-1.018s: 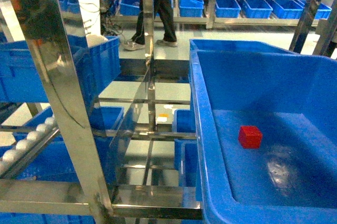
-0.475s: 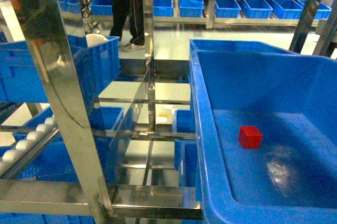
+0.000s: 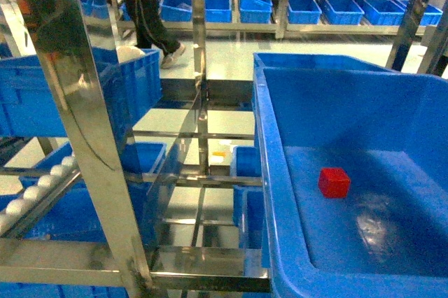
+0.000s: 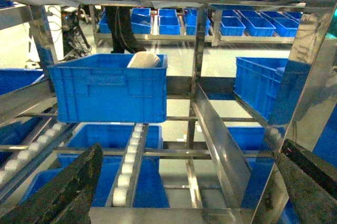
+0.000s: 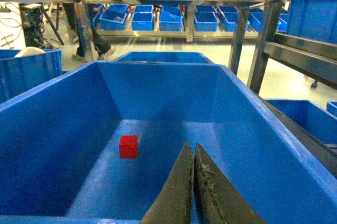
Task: Place magnetic block on left shelf second layer
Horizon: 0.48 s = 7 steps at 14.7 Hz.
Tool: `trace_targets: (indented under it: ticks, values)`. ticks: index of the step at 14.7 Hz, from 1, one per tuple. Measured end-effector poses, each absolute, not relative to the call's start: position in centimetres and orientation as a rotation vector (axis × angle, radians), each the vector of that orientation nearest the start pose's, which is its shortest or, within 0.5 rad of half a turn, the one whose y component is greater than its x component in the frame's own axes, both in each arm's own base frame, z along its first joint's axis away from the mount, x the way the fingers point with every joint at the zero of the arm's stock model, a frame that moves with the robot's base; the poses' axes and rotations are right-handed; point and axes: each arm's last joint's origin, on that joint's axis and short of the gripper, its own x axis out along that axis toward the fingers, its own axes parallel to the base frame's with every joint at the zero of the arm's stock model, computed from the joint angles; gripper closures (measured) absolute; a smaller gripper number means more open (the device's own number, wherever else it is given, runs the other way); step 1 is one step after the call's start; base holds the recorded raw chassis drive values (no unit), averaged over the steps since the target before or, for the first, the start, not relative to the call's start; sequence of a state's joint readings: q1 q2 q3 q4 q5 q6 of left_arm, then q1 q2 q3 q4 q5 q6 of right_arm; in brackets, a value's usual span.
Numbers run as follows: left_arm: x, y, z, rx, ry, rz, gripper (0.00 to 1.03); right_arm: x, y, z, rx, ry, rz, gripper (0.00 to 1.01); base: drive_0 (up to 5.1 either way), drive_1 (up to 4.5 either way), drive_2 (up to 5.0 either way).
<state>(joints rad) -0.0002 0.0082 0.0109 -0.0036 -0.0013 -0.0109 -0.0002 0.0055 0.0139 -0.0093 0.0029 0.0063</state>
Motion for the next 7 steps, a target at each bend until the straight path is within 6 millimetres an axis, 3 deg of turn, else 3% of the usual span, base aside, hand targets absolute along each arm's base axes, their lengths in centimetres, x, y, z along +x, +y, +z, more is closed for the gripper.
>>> trace_targets:
  ticks: [4,5,6,7]
  values:
    - [9.76,0.0,16.62,-0.011,0.002,0.001,0.05,9.71,-0.01,16.75,0.006,-0.006,-0.003,0.97,0.0,0.0,0.0]
    - [9.75,0.0,16.62,-0.011,0.001,0.001,0.05,9.71,-0.01,16.75,0.006,-0.005,-0.003,0.81,0.0,0.0,0.0]
    - [9.75,0.0,16.62,-0.011,0.001,0.001,0.05,9.71,-0.01,16.75,0.006,-0.005,-0.003,0.72,0.0,0.0,0.0]
    - [9.76,0.0,16.62,-0.011,0.002,0.001,0.05,9.71,-0.01,16.75,0.006,-0.005,-0.003,0.34,0.0,0.0,0.0]
